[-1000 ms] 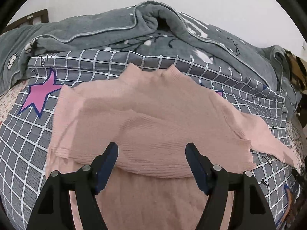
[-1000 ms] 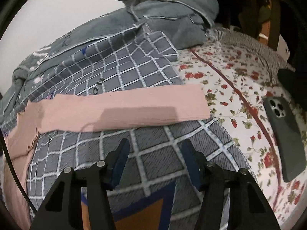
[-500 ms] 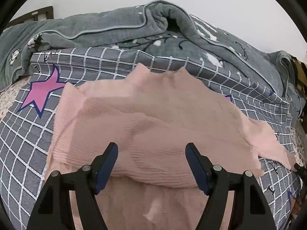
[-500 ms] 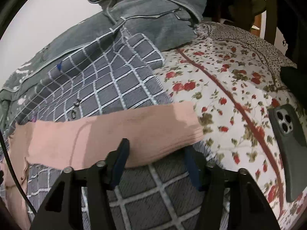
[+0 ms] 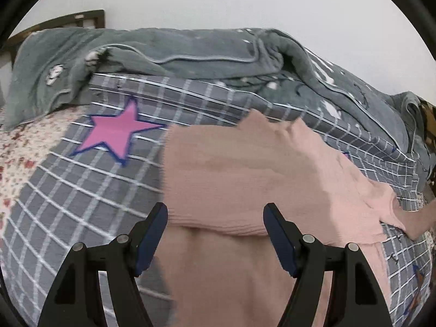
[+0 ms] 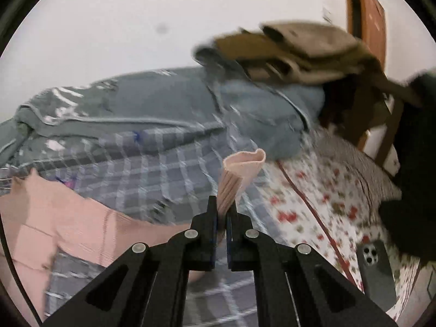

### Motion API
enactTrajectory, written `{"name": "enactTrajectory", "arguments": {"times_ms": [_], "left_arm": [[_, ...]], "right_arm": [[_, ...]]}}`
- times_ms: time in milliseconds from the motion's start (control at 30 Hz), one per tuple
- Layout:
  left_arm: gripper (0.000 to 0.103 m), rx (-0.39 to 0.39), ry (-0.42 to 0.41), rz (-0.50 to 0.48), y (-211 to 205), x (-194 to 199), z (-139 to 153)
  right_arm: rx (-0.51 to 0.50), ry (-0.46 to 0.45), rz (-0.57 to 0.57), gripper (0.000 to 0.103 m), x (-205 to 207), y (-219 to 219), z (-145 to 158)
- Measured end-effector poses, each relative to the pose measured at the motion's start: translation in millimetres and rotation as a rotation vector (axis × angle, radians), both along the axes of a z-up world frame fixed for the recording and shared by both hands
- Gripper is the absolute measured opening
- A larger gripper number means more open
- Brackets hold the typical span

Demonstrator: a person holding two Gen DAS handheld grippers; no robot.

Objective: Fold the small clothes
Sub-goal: 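Grasp the other sleeve cuff with the right tool, then fold the held sleeve across the sweater body with the right tool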

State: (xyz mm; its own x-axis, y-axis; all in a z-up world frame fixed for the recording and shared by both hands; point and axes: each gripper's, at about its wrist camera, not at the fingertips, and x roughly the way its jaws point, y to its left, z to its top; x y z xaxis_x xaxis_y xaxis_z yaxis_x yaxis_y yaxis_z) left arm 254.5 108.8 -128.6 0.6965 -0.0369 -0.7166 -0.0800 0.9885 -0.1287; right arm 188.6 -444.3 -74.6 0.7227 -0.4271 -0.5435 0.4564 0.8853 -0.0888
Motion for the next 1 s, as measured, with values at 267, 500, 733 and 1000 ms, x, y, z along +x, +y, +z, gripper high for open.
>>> {"name": "enactTrajectory", "arguments": {"times_ms": [267,500,733,1000], "left_arm": [[0.071,-0.013,-0.012,0.084,80.4,-23.0,3.2],[0.071,-0.084,-0.031,0.157,139.9,-41.8,0.4],[0.071,-0.065,0.0,0.187,169.2,-45.9,-22.1],[0.071,-0.08,0.009,0.173,175.2,-45.5,-30.7]], "right_arm": [[-0.046,-0.072,0.214,0.005,41.2,128.8,48.3],[-0.023,-0.085,0.469,0.005,79.9,277.5,51.1],[0.093,0.061,0.732,0.005,119.5,414.0,-7.8],[0.118,0.221,0.83,0.006,140.8,473.0,-67.1]]}}
